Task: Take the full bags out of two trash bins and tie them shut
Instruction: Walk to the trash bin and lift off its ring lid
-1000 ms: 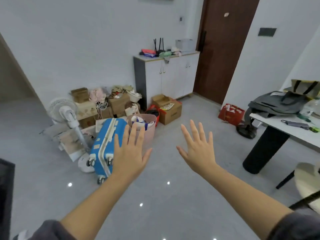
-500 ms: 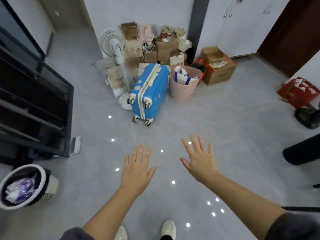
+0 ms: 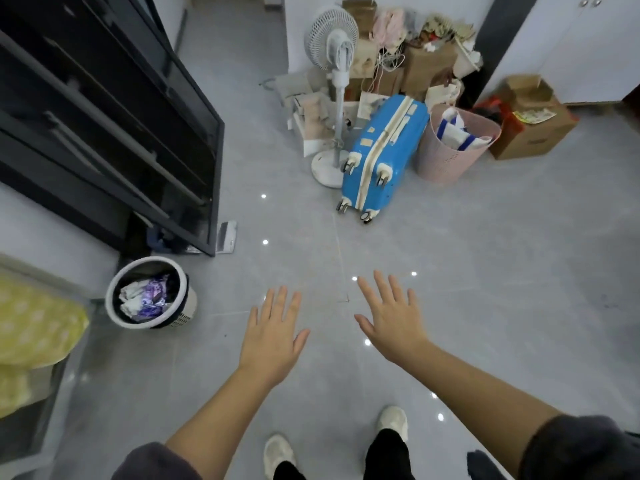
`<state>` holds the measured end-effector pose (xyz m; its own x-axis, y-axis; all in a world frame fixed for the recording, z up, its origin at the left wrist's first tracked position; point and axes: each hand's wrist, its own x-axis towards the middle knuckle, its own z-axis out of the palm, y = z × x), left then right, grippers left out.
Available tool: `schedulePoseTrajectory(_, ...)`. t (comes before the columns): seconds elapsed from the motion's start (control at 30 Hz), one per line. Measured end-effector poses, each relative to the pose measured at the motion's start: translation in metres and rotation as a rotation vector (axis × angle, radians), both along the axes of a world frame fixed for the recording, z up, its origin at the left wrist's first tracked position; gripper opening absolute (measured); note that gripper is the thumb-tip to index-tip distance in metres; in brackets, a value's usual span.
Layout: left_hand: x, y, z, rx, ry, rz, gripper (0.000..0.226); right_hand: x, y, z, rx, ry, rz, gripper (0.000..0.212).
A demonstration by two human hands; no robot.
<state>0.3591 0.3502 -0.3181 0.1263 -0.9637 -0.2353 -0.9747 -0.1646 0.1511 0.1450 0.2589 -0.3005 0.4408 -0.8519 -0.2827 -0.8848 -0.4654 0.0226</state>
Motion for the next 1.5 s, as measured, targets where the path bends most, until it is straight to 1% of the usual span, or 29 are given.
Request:
schedulePoseTrajectory(0.2,0.107,0.039,-0.012,-0.004,0.015,0.107,0.065,0.113,0.031,-0.014,0.089,-0.005,0.058,0.066)
schedulePoseTrajectory(0.33,0.163,0.047,-0.024,0.029,0.040,0.184,0.065,0.174,0.025,-0.021,0.112,-0.006,0.116,0.065)
schedulePoseTrajectory(0.53,0.239,0.056,-0.040,0.057,0.089,0.371,0.066,0.274,0.005,-0.041,0.187,-0.007,0.197,0.064)
schedulePoseTrajectory(0.7,0.318,0.066,-0.064,0.098,0.132,0.525,0.065,0.364,0.004,-0.066,0.268,0.019,0.190,0.062)
schedulePoseTrajectory(0.8,0.364,0.065,-0.092,0.126,0.179,0.571,0.065,0.415,0.012,-0.096,0.312,0.012,0.151,0.062)
schedulePoseTrajectory(0.97,0.439,0.060,-0.171,0.166,0.206,0.601,0.063,0.494,0.021,-0.181,0.473,-0.089,0.019,0.065)
schedulePoseTrajectory(1.03,0.467,0.059,-0.211,0.177,0.196,0.626,0.062,0.522,0.020,-0.220,0.511,-0.095,0.004,0.065)
schedulePoseTrajectory(1.13,0.500,0.055,-0.277,0.188,0.229,0.706,0.060,0.561,0.008,-0.285,0.547,-0.135,-0.012,0.065)
schedulePoseTrajectory(1.23,0.530,0.047,-0.345,0.137,0.255,0.825,0.062,0.592,-0.016,-0.359,0.542,-0.189,-0.009,0.065)
schedulePoseTrajectory(1.3,0.551,0.042,-0.389,0.073,0.277,0.945,0.064,0.609,-0.032,-0.407,0.515,-0.229,0.008,0.066)
schedulePoseTrajectory(1.37,0.573,0.038,-0.432,-0.009,0.340,1.034,0.064,0.624,-0.048,-0.451,0.482,-0.290,-0.013,0.066)
schedulePoseTrajectory(1.47,0.601,0.030,-0.489,-0.089,0.406,1.109,0.061,0.647,-0.068,-0.505,0.435,-0.410,-0.037,0.065)
schedulePoseTrajectory(1.5,0.607,0.028,-0.503,-0.115,0.419,1.118,0.057,0.652,-0.072,-0.519,0.432,-0.448,-0.045,0.064)
